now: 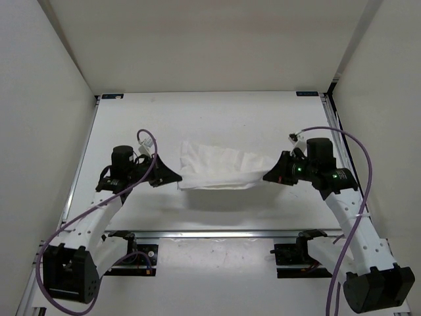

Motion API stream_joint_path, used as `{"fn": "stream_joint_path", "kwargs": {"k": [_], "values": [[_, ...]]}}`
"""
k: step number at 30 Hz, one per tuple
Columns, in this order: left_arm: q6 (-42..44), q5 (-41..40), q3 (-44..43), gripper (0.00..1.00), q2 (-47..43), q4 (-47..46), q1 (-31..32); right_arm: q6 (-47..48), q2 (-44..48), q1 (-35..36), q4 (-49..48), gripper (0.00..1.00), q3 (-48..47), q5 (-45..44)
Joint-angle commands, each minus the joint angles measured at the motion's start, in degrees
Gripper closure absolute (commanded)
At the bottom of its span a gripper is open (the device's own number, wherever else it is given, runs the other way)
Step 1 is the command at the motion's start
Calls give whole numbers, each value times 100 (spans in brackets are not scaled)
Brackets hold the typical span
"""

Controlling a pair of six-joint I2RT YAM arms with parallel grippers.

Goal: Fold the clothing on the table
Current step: Fold the skirt

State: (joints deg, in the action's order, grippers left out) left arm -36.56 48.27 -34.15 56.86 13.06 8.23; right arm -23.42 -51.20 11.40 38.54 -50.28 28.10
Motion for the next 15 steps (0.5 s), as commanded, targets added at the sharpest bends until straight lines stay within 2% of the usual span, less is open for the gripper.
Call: {"fn": "stream_joint_path", "kwargs": {"k": [1, 6, 10, 13, 15], "values": [[245, -309, 181, 100, -403, 724, -225, 92, 224, 73, 785, 100, 80, -58], [-26, -82, 31, 100, -229, 410, -304, 75, -125, -23, 752, 100, -34, -182], [-150, -344, -240, 100, 358, 188, -392, -92, -679, -576, 33, 100, -78, 124], [-387, -738, -548, 100, 1104, -172, -515, -259, -1801, -876, -740, 100, -358, 328], [-326, -1046, -1013, 100, 1721, -225, -402, -164, -2591, -885, -945, 100, -1102, 223]]}}
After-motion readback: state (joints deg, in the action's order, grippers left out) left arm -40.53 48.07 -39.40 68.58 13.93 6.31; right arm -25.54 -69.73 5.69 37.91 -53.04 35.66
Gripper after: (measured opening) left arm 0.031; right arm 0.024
